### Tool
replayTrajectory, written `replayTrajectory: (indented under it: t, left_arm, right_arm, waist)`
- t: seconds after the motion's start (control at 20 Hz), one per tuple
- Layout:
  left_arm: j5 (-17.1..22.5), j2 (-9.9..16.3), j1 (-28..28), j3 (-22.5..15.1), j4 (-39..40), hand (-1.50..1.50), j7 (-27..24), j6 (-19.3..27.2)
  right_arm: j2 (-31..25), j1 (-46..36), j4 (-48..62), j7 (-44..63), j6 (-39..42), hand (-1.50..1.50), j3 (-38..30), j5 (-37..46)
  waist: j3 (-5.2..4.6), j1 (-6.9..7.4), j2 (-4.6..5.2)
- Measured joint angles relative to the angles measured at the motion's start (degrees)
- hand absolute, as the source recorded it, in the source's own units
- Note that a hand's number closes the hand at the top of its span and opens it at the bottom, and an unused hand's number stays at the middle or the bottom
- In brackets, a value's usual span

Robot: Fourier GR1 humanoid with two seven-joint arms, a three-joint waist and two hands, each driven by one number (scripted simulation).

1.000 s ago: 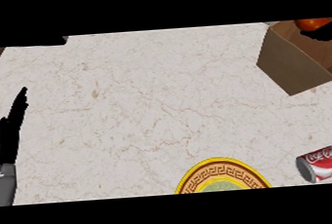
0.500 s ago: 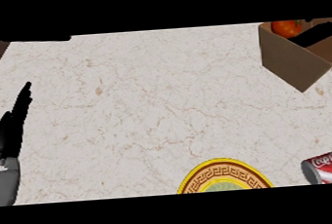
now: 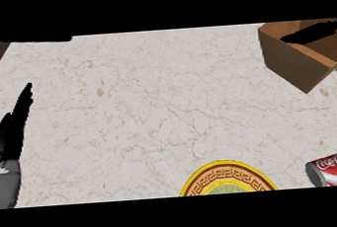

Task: Pick the tomato from the plate and place it in the cardboard box

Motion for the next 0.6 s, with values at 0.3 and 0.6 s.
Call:
replayTrajectory:
  t: [0.3,0.6]
  left_arm:
    - [-0.72,-0.62,0.81,-0.14,-0.24,0.00,-0.38,0.97]
    - [-0.15,-0.23,1.21,0.63,-0.73,0.00,0.05,0.46]
  right_arm:
    - [-2.62,-0.27,-0.40,-3.50,-0.56,-1.50,-6.49,-5.92]
    - [-8.78,2.10,0.16,-7.13,5.81,-1.50,-11.51,-10.66]
  waist:
    - [0.08,-0.42,-0.02]
    - [0.09,-1.07,-0.21]
